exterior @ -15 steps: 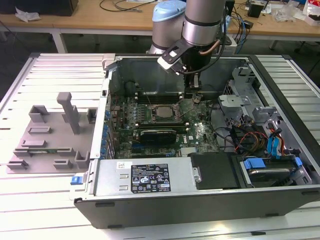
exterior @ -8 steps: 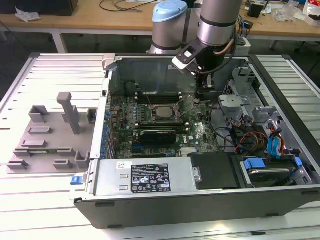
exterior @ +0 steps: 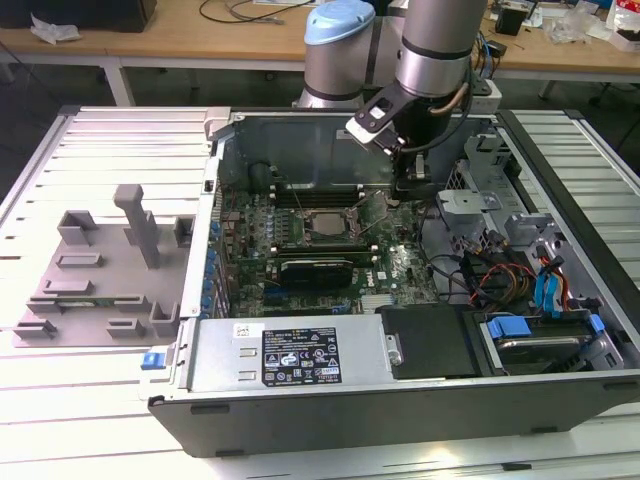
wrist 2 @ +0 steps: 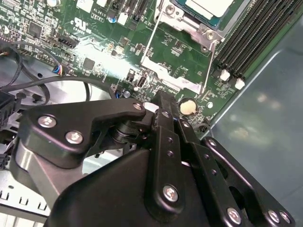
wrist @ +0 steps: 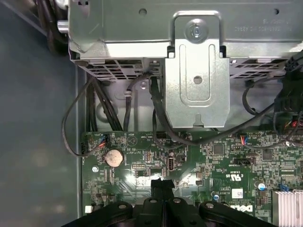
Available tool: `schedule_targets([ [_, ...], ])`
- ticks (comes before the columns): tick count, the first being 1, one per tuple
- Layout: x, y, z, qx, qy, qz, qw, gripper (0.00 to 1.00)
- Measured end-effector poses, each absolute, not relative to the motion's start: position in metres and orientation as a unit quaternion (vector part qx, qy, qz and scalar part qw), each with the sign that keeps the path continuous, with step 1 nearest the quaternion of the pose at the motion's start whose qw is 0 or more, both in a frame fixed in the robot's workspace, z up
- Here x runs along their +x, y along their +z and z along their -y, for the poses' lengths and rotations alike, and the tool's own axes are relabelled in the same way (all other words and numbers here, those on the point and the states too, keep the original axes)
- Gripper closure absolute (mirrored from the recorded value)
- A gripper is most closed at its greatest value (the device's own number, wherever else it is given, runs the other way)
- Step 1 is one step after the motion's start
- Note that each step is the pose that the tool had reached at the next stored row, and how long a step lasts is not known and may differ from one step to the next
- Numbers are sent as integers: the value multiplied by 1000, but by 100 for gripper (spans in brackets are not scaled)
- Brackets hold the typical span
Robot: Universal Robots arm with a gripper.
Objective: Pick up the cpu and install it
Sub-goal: 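Close the cpu cover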
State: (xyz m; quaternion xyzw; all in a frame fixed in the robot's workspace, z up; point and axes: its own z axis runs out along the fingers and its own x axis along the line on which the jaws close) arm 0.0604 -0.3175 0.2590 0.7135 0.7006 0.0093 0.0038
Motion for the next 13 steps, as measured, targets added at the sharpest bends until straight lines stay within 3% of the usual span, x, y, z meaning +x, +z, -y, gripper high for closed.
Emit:
schedule_targets([
  [13,61,240,317,714,6,-701,0,89],
])
